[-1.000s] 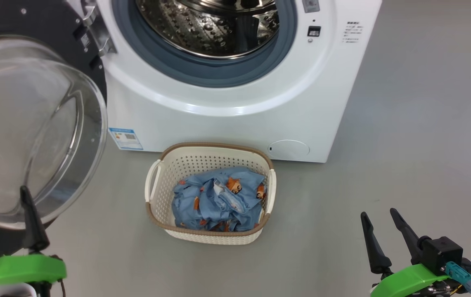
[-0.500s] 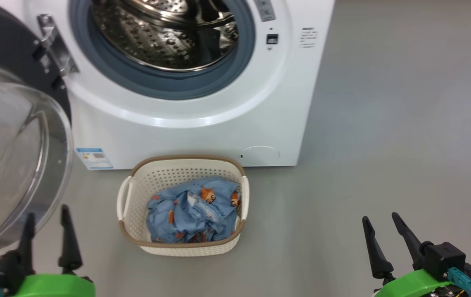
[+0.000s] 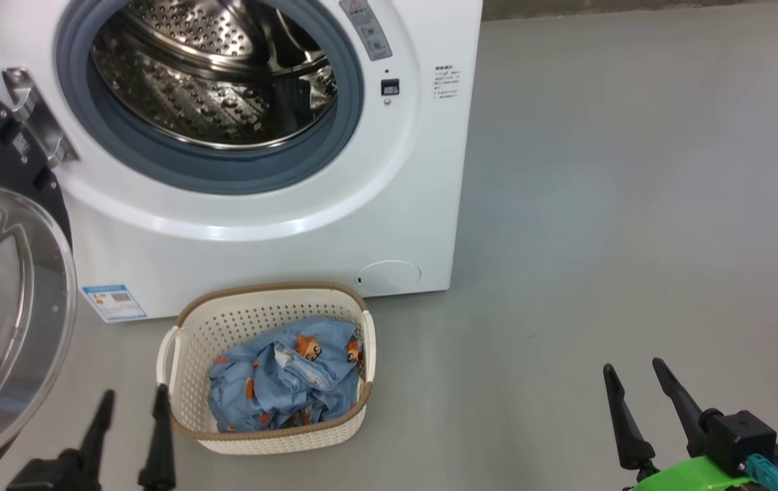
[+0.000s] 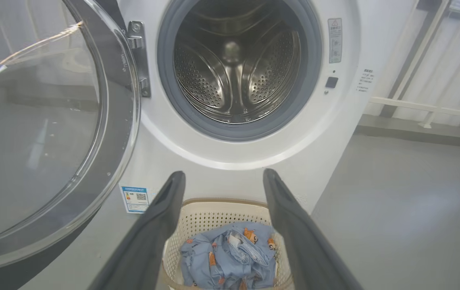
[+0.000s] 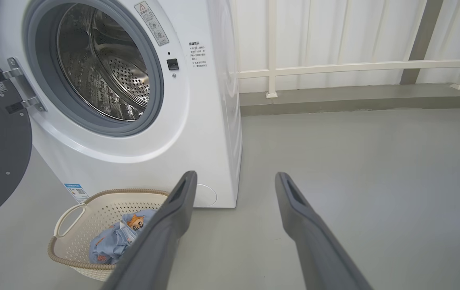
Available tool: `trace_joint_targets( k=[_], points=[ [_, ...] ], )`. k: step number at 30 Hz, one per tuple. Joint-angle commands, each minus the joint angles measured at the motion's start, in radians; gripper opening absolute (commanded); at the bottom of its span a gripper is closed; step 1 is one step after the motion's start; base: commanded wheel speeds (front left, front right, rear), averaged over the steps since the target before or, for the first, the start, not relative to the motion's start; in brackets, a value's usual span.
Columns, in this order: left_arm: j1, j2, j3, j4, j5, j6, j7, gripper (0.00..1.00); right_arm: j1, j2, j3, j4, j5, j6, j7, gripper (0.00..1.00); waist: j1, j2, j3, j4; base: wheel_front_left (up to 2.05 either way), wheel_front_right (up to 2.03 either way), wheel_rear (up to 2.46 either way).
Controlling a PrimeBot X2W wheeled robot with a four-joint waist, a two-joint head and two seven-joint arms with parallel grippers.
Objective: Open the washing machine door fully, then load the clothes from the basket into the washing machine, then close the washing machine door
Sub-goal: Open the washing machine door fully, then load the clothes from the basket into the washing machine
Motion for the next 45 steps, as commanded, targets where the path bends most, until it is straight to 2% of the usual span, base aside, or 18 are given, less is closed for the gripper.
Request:
trace_joint_targets(
  k=[1, 5, 16, 45],
  points=[
    [-0.010, 0.029, 0.027, -0.024, -0.008, -0.002, -0.006, 1.00, -0.005, -0.004, 0.020, -0.029, 0.006, 0.003, -0.008, 1.00, 0.0000, 0.0000, -0.011, -0.008, 0.00, 0.00, 0.00],
    [0.010, 0.041, 0.014, -0.016, -0.007, -0.002, -0.006, 1.00, 0.005, -0.004, 0.018, -0.034, 0.002, 0.003, -0.008, 1.00, 0.0000, 0.0000, -0.026, -0.011, 0.00, 0.00, 0.00],
    [0.028, 0.023, 0.026, -0.024, 0.020, -0.002, -0.006, 1.00, 0.015, -0.004, -0.002, -0.070, -0.022, 0.003, -0.008, 1.00, 0.0000, 0.0000, -0.037, -0.001, 0.00, 0.00, 0.00],
    [0.029, 0.030, 0.022, -0.032, 0.030, -0.002, -0.006, 1.00, 0.022, -0.004, -0.026, -0.059, -0.042, 0.003, -0.008, 1.00, 0.0000, 0.0000, -0.032, 0.022, 0.00, 0.00, 0.00]
  ],
)
